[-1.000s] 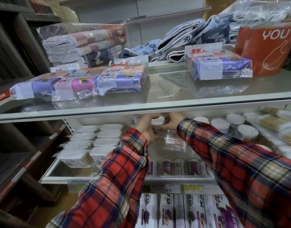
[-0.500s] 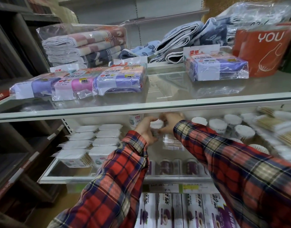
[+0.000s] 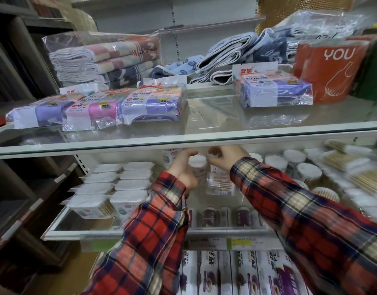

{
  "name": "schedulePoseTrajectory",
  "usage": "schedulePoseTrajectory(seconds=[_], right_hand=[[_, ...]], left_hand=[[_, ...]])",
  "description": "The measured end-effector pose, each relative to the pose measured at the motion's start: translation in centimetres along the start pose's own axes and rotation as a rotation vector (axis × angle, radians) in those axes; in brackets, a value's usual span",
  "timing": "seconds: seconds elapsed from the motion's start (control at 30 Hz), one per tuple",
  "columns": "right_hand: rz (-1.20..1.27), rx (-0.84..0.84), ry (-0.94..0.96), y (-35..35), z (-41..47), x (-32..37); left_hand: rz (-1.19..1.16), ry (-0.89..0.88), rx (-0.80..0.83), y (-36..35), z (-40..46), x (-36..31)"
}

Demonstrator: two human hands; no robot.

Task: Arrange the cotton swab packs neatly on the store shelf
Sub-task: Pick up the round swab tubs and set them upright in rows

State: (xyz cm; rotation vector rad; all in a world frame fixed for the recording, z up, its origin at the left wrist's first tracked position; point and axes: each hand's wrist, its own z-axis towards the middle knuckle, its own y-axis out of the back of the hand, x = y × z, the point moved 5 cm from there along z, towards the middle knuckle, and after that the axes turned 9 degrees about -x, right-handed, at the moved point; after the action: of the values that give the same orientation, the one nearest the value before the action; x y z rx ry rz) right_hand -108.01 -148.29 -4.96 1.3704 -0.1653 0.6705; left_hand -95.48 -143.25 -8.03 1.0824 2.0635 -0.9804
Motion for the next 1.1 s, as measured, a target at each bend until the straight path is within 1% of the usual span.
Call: schedulePoseTrajectory(seconds=[0.07,0.17,0.23,0.33,0.43,0.53,0.6,0.7,0.8,0.87,0.97,1.03,1.1], right_hand=[[-0.065,0.025,0.018,0.4,-0.7,0.0],[-0.300,0.210,0.015,-0.6,-2.6,-1.4],[-0.424,0.255,0.058,-1.7,-3.7,-1.6],[-0.578,0.169,0.139,-3.0,-4.3,-1.6],[-0.614,0.105,0.159,-4.0,-4.4,-1.8],[-0.592,0.051,0.195,-4.3,-4.4,-2.0],[-0.584,0.054,0.203,-4.0,-4.4,-1.8],[-0.567,0.039,0.251,-3.2,-4.4,-0.7],[-0.473,-0.001,0.329,-1.3,-4.8,0.6],[-0.360,-0.059,0.423,0.1,-5.4,1.3],[-0.174,-0.215,0.586,2.4,-6.9,2.1],[-0.138,-0.295,0.658,3.3,-8.0,2.5],[-0.125,-0.319,0.703,3.8,-9.0,2.8]], left_hand=[[-0.040,-0.028,0.026,-0.3,-1.5,-0.1],[-0.122,-0.132,0.011,0.0,-3.9,0.4],[-0.090,-0.216,0.026,0.4,-5.2,1.2],[0.002,-0.288,0.034,1.1,-6.5,2.4],[0.041,-0.346,-0.006,1.5,-7.1,2.8],[0.080,-0.410,-0.009,1.5,-7.5,2.7],[0.127,-0.446,-0.017,1.5,-7.9,2.6],[0.150,-0.482,-0.057,1.8,-8.0,2.3],[0.165,-0.538,-0.117,2.1,-8.1,1.8],[0.193,-0.581,-0.154,2.3,-8.1,1.3],[0.172,-0.614,-0.149,2.5,-8.5,0.5],[0.172,-0.589,-0.121,2.5,-8.5,0.3],[0.216,-0.532,-0.077,2.4,-8.4,0.6]])
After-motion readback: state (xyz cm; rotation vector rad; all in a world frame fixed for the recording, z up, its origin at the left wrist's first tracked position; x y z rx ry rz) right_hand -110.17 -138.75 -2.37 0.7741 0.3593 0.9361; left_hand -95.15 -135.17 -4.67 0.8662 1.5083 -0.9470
